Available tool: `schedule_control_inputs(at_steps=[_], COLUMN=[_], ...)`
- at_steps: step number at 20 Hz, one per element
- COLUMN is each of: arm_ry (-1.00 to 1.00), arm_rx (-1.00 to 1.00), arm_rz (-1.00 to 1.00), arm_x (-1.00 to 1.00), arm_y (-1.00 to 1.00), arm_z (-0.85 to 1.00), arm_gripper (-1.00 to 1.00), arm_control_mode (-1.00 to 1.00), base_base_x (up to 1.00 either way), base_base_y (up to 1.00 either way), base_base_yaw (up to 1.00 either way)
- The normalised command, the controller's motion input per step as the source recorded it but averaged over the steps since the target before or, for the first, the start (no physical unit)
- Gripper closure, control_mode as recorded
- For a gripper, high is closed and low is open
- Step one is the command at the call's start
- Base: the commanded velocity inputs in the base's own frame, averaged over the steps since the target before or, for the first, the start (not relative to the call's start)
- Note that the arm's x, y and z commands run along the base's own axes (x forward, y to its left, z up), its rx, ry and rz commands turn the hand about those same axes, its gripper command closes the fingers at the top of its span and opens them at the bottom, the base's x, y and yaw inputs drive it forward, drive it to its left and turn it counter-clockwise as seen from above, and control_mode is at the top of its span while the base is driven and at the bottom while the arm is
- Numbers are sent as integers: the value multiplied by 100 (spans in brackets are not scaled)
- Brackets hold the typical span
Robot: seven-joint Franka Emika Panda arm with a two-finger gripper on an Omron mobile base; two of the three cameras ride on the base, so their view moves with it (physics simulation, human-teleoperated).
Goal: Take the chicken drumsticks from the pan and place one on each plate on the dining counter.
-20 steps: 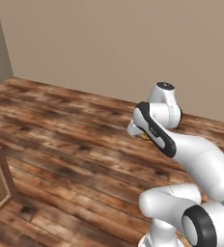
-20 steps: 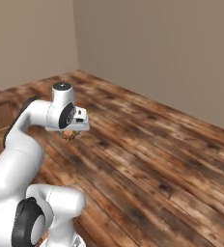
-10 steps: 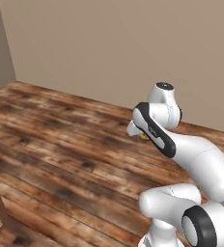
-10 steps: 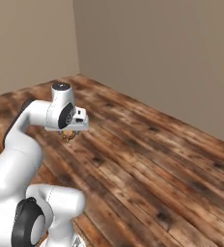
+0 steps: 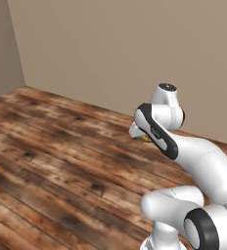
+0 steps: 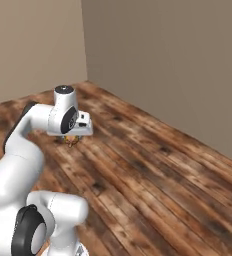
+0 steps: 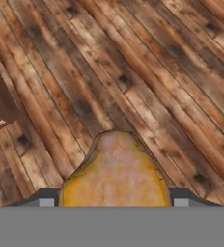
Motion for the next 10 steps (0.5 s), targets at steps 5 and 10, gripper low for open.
schedule_control_inputs(at_steps=[5, 10], arm_ry=[0, 0], arm_rx=[0, 0], arm_rz=[0, 0], arm_x=[0, 0], arm_y=[0, 0], arm_z=[0, 0], arm_gripper=[100, 100], arm_control_mode=[100, 100], base_base_x=[100, 100], base_base_y=[0, 0], base_base_yaw=[18, 20])
